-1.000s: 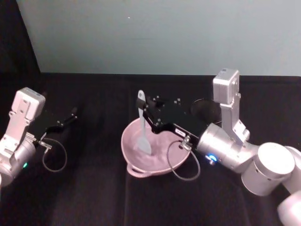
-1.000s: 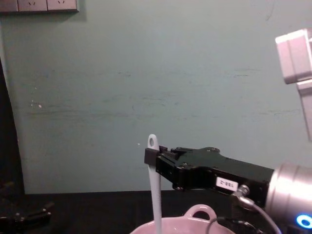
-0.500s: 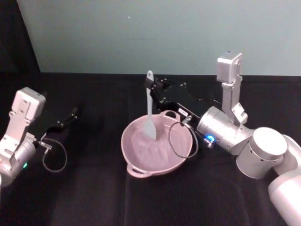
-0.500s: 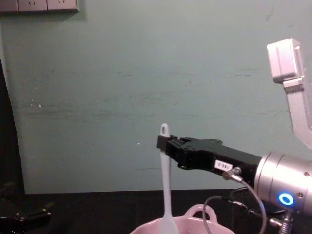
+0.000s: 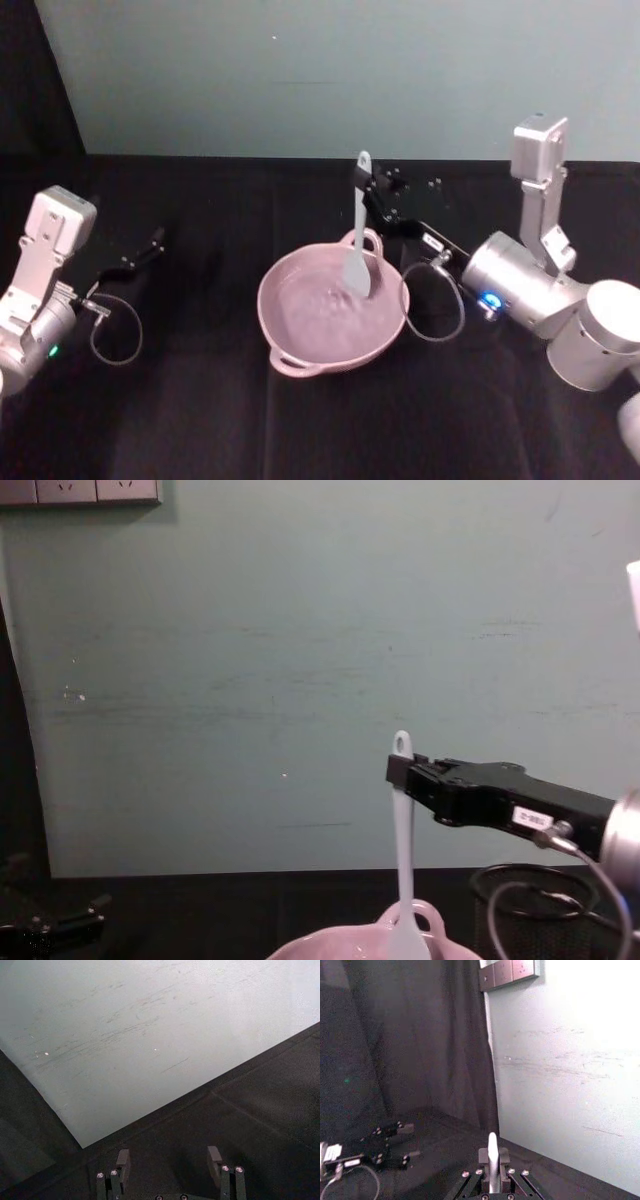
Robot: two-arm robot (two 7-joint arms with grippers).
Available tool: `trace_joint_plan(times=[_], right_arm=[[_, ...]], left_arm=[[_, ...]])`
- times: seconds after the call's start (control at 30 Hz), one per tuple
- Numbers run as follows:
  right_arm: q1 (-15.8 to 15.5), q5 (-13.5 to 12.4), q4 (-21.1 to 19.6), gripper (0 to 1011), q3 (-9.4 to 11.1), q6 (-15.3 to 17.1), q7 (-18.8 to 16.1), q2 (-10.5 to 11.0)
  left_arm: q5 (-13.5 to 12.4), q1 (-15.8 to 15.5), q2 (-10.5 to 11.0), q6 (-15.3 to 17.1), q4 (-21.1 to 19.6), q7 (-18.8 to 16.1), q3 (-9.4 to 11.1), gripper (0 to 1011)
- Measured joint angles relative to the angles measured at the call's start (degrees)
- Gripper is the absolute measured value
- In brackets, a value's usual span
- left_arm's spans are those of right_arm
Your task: Use the one hand to pick up the spoon and stir the clear water in the bowl.
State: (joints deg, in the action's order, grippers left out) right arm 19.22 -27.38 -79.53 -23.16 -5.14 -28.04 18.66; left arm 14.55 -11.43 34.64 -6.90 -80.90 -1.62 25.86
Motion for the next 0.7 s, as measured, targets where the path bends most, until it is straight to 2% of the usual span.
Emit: trace_joint_plan(times=[0.3,0.53,0.7], right_arm=[[-4.93,0.12,-6.71,121,-0.22,0.76,-0.07,2.66],[-6.42,0.38,-9.2,121,-2.18,1.29,-0.42,2.53],[-5.97,0.82,-9.49,121,-3.64,1.41,-0.75,1.67]], left_arm=[[0.0,0.0,0.0,0.0,0.0,0.0,0.0,1011],[0.0,0.0,0.0,0.0,0.0,0.0,0.0,1011],[0.0,0.0,0.0,0.0,0.0,0.0,0.0,1011]])
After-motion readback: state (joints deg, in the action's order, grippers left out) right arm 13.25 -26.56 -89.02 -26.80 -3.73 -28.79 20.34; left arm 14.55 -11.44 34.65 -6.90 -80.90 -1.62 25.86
